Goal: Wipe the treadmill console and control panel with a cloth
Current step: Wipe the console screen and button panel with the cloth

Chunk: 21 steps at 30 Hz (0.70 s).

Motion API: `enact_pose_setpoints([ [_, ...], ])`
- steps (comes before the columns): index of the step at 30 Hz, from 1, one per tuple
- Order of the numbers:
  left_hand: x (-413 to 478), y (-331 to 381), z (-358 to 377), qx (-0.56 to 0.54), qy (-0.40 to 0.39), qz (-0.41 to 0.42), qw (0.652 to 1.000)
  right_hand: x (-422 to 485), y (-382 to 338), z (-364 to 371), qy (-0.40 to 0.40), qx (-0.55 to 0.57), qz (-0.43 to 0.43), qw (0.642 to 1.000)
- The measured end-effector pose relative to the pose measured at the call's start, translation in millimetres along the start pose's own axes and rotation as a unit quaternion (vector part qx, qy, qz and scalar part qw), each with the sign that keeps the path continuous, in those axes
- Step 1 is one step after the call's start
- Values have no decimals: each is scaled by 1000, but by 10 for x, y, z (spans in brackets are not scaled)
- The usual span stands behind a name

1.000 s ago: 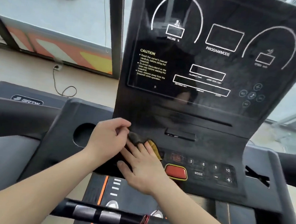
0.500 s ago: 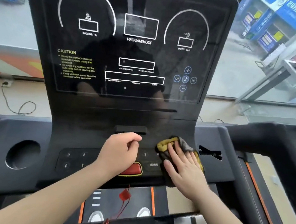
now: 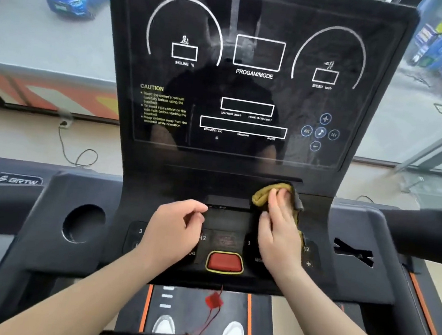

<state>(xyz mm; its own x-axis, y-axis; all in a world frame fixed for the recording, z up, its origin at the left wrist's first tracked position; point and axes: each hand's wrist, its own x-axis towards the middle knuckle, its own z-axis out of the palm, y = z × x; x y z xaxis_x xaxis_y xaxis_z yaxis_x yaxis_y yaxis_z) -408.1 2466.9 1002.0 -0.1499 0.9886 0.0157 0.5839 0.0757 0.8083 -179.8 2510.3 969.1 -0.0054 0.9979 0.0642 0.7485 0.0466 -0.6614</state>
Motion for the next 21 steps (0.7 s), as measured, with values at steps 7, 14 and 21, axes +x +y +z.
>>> enact_pose_setpoints([
  [7,-79,-147,-215,-10,-18,12,1000,75,-406,221,69,-102,-174,977],
  [14,-138,-362,-601,-15,13,27,999,165,-1291,626,-213,-20,-134,968],
  [21,-232,-639,-866,-10,72,-11,997,-302,-1538,852,-320,80,-22,944],
])
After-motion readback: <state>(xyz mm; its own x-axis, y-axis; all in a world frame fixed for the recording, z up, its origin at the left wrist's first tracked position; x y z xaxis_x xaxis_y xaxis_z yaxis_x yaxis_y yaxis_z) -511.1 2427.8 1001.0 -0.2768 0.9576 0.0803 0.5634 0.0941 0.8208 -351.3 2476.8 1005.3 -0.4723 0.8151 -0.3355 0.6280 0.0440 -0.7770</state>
